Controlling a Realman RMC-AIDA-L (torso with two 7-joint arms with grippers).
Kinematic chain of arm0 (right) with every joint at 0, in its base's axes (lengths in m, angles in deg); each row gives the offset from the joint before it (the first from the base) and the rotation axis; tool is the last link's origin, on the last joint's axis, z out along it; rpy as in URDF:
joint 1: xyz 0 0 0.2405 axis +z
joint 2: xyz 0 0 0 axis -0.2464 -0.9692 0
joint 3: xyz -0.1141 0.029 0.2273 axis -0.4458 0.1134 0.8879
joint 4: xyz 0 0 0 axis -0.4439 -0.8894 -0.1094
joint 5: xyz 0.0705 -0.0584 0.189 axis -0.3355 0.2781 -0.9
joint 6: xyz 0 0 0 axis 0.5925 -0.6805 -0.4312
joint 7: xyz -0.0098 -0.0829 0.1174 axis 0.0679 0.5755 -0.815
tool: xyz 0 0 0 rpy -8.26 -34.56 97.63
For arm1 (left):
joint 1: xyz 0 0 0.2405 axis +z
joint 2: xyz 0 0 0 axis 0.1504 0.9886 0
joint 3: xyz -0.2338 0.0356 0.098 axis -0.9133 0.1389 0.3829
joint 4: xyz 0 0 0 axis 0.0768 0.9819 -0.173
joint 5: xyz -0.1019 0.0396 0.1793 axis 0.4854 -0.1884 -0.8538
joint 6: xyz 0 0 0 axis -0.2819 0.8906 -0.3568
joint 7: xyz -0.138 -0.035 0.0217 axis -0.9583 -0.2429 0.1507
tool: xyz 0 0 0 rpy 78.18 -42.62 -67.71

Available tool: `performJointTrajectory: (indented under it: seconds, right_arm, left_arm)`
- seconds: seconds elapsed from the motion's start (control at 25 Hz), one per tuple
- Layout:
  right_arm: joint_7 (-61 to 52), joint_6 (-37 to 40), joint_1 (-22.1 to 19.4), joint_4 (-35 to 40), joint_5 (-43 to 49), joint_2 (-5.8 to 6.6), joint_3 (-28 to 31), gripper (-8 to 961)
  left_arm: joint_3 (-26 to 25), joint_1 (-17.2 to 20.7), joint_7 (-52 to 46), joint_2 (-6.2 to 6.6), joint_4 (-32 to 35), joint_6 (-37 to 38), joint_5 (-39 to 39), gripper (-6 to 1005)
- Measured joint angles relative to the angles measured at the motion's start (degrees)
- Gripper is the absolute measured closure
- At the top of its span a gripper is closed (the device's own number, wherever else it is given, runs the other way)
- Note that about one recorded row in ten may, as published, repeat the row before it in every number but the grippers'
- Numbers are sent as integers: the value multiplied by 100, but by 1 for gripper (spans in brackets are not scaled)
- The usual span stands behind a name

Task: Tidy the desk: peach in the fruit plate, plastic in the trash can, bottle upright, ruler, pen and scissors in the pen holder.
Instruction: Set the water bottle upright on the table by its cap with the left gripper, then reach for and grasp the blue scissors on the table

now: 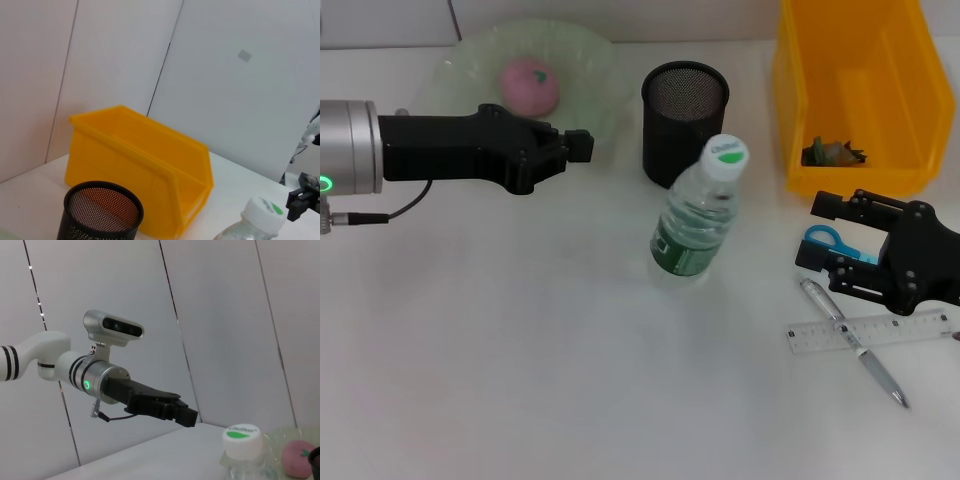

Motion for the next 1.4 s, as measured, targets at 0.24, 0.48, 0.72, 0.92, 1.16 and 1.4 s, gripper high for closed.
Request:
performJointTrajectory:
  seconds: [0.24, 0.48, 0.72, 0.92, 1.16, 1.4]
  right_arm:
    - [-21, -42, 5, 2, 0, -31, 0, 285]
    - [-21, -54, -12, 2, 0, -44, 6, 285]
    - [-57, -58, -58, 2, 0, -42, 294, 286]
    - [-521, -95, -60, 205, 13, 14, 542, 286]
    - [-2895, -109, -49, 2086, 285, 178, 510, 286]
    - [-4913, 149, 350, 4059, 1504, 219, 329, 286]
  left_arm:
    - [-8, 3, 86, 1, -66, 10, 92, 983]
    - [-36, 24, 185, -1, -87, 51, 195, 999]
    - [-61, 54, 473, 10, -288, 206, 358, 996]
    - [-96, 207, 589, 0, -319, 338, 373, 934]
    - [-70, 415, 1228, 4, -426, 826, 356, 699]
    - [-58, 526, 1417, -5, -447, 960, 341, 464]
